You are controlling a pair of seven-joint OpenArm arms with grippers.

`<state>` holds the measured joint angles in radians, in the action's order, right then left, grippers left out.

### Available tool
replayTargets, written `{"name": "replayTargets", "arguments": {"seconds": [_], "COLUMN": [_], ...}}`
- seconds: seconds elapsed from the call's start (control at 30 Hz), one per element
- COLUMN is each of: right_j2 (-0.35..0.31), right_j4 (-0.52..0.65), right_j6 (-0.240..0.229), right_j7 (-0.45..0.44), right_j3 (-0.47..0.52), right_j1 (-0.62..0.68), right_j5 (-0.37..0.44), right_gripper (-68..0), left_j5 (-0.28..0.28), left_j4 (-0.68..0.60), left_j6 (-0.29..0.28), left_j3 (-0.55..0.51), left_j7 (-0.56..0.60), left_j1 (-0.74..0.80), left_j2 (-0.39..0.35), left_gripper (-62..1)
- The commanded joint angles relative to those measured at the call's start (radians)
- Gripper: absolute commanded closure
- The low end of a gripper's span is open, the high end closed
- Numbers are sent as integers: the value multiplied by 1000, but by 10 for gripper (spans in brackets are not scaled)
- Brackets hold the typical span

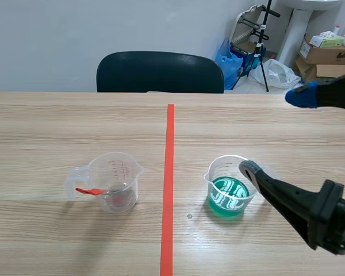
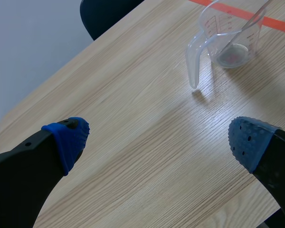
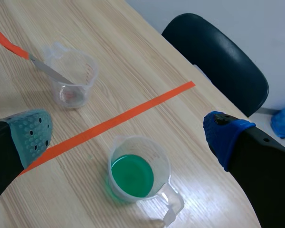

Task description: Do the redox reaction experiment

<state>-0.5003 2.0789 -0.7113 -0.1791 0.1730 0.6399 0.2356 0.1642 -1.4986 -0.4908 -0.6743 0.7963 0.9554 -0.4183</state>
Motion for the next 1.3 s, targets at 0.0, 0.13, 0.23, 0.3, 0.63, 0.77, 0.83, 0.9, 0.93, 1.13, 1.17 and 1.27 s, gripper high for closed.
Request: {"name": "replayTargets", "arguments": {"seconds": [0.0, 0.13, 0.23, 0.3, 0.63, 0.77, 0.83, 0.9, 0.93, 1.13, 1.17, 1.27], "right_j2": [-31, -68, -79, -84, -92, -92, -92, -92, -92, -67, -60, -35], "right_j4": [7, 6, 5, 5, -80, -163, -194, -220, -232, -304, -317, -359], "right_j6": [7, 7, 6, 6, 4, 4, 4, 4, 4, 4, 4, 4], "right_j7": [2, 26, 71, 103, 180, 146, 119, 98, 88, 79, 79, 79], "right_j3": [-24, -93, -156, -203, -458, -531, -565, -599, -617, -731, -750, -796], "right_j1": [-31, -92, -142, -174, -347, -418, -453, -488, -506, -615, -630, -672], "right_j5": [16, 20, 31, 31, 68, 76, 76, 75, 75, 74, 71, 43], "right_gripper": [-679, -679, -679, -679, -679, -679, -679, -679, -679, -679, -679, -679], "left_j5": [-9, 6, 6, 6, -34, -134, -181, -187, -187, -181, -180, -179], "left_j4": [-6, -6, -6, -6, -7, -31, -56, -87, -104, -137, -137, -137], "left_j6": [2, 2, 2, 2, 0, 2, 2, 2, 1, -11, -10, -10], "left_j3": [3, 3, 3, 3, 13, 14, 14, 14, 14, 14, 14, 14], "left_j7": [14, 14, 14, 14, 111, 206, 229, 244, 243, 220, 217, 214], "left_j1": [6, 5, 5, 5, 116, 249, 316, 361, 361, 361, 361, 361], "left_j2": [5, 5, 5, 5, 5, 5, 5, 5, 5, 14, 21, 42], "left_gripper": [-623, -623, -623, -623, -623, -623, -623, -623, -623, -623, -623, -623]}}
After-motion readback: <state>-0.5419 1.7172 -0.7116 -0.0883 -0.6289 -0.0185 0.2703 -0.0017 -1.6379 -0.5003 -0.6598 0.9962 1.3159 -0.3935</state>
